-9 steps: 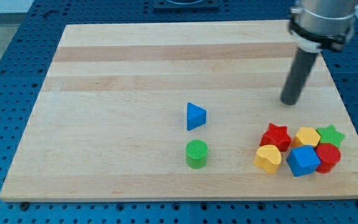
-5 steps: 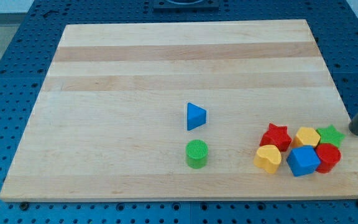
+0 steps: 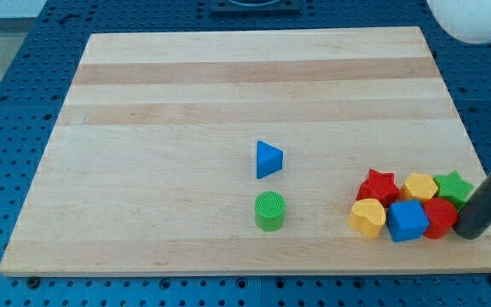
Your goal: Move the blue cube along with yellow heart towards bottom center
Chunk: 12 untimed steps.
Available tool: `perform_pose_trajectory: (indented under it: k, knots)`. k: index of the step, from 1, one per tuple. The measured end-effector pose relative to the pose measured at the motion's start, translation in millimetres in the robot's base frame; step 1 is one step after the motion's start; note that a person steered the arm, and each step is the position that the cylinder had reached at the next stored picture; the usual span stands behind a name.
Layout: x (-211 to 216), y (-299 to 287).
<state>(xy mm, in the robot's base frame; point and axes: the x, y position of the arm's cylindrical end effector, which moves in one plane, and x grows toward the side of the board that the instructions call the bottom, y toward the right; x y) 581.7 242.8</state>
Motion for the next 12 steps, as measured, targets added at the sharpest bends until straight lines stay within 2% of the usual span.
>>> perform_pose_trajectory:
  k: [3, 10, 11, 12]
  knots:
    - [16, -29]
    - [-8, -152]
    - [8, -100]
    - [16, -18]
